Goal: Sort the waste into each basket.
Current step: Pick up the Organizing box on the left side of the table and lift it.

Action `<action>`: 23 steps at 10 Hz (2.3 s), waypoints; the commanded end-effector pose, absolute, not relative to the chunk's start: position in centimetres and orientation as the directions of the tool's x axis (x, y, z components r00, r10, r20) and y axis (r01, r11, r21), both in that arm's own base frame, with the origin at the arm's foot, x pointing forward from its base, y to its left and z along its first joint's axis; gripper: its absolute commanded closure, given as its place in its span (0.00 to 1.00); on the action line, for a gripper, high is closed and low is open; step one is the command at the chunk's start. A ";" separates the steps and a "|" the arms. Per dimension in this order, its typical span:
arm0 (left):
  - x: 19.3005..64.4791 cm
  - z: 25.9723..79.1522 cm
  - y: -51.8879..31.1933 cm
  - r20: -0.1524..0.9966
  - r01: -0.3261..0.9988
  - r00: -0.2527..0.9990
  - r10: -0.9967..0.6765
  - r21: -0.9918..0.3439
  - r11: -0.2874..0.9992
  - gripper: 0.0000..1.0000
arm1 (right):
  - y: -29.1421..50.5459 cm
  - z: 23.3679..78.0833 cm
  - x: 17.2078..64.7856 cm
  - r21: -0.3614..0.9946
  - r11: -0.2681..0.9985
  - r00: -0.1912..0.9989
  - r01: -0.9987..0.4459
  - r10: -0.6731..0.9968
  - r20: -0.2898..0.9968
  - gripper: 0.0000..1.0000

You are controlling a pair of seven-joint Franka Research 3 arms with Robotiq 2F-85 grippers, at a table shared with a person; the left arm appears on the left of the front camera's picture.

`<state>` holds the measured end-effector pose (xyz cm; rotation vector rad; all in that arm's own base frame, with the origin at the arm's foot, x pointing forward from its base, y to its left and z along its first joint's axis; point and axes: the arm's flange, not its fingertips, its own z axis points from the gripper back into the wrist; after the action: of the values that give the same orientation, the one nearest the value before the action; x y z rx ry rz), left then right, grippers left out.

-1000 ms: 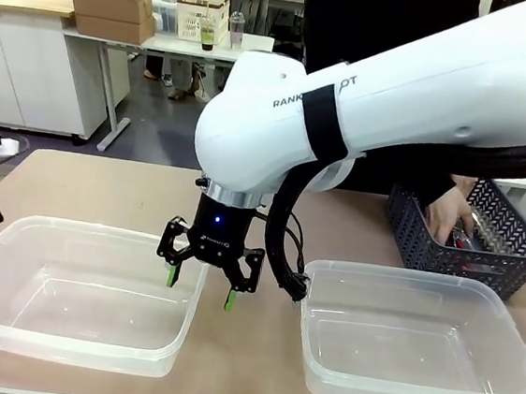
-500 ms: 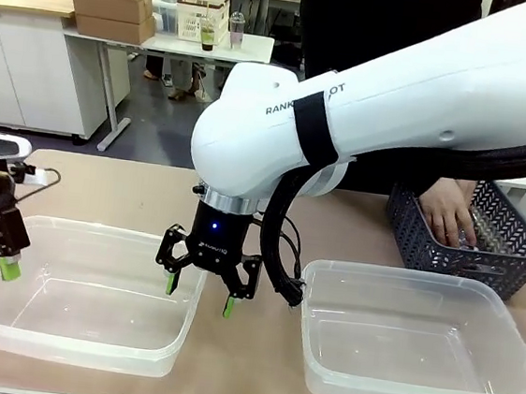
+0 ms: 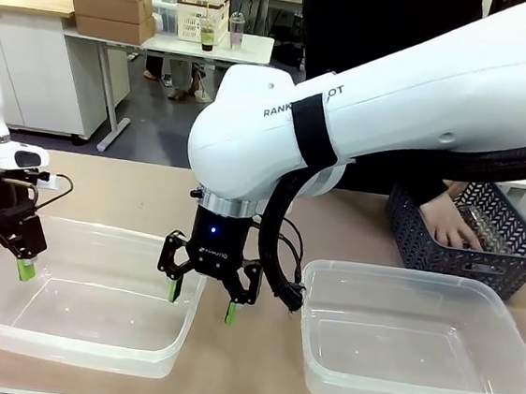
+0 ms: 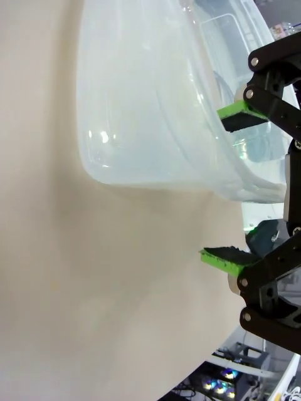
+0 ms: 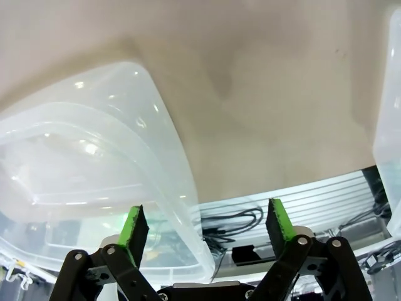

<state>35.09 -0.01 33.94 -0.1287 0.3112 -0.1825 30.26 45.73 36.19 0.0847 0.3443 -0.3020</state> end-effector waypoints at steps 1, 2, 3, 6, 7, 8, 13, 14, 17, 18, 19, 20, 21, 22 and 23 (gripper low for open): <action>20.0 26.7 -1.2 -0.273 0.133 0.949 -0.158 -0.108 0.985 0.58 | 46.3 36.6 30.4 -0.008 0.949 0.899 0.314 -0.300 -0.320 0.59; 20.0 26.9 -1.2 -0.263 0.131 0.952 -0.155 -0.105 0.986 0.72 | 46.3 36.6 30.4 -0.003 0.948 0.898 0.317 -0.302 -0.321 1.00; 20.0 27.0 -1.1 -0.255 0.127 0.955 -0.148 -0.099 0.987 1.00 | 46.3 36.6 30.4 0.000 0.947 0.896 0.320 -0.303 -0.323 0.64; 19.8 27.7 -1.1 -0.235 0.127 0.961 -0.148 -0.099 0.987 0.97 | 46.4 36.6 30.6 -0.004 0.945 0.895 0.328 -0.312 -0.318 1.00; 19.8 28.1 -1.2 -0.229 0.130 0.962 -0.148 -0.093 0.987 1.00 | 46.4 36.5 30.7 -0.012 0.946 0.898 0.324 -0.311 -0.312 1.00; 19.8 28.4 -1.2 -0.237 0.125 0.959 -0.153 -0.129 0.984 1.00 | 46.4 36.4 30.7 -0.015 0.947 0.898 0.321 -0.310 -0.312 1.00; 20.5 36.2 -2.7 -0.324 0.079 0.940 -0.111 -0.111 0.991 1.00 | 40.9 40.0 29.0 -0.012 0.948 0.909 0.319 -0.309 -0.280 1.00; 21.1 39.9 -4.1 -0.362 0.071 0.927 -0.102 -0.096 0.993 1.00 | 38.5 41.3 27.8 -0.024 0.952 0.911 0.306 -0.300 -0.283 1.00; 25.2 46.4 -11.0 -0.294 0.167 0.936 -0.192 -0.109 0.980 1.00 | 32.2 44.2 24.8 -0.028 0.952 0.930 0.305 -0.304 -0.207 1.00; 26.9 47.7 -13.9 -0.284 0.221 0.926 -0.249 -0.127 0.967 1.00 | 29.8 45.3 23.4 0.002 0.944 0.933 0.329 -0.325 -0.154 1.00; 28.2 48.1 -15.4 -0.275 0.232 0.927 -0.254 -0.108 0.967 1.00 | 27.5 46.1 21.8 0.033 0.935 0.931 0.353 -0.348 -0.107 1.00; 29.2 48.7 -16.3 -0.263 0.223 0.933 -0.246 -0.112 0.968 1.00 | 25.3 47.1 20.5 0.081 0.949 0.951 0.306 -0.301 -0.065 1.00; 30.1 49.2 -17.1 -0.239 0.204 0.943 -0.232 -0.136 0.970 1.00 | 23.6 47.8 20.2 0.096 0.967 0.971 0.237 -0.233 -0.049 1.00; 30.6 49.5 -17.8 -0.234 0.182 0.948 -0.215 -0.153 0.971 1.00 | 22.8 48.0 20.6 0.130 0.978 0.986 0.163 -0.157 -0.051 1.00; 28.9 48.6 -18.6 -0.220 0.226 0.941 -0.256 -0.150 0.962 1.00 | 27.7 48.3 20.4 0.112 0.951 0.957 0.288 -0.280 -0.077 1.00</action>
<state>30.19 -20.00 49.01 -0.1509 0.2453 -0.2467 19.53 26.30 49.33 0.1662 0.0176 -0.2373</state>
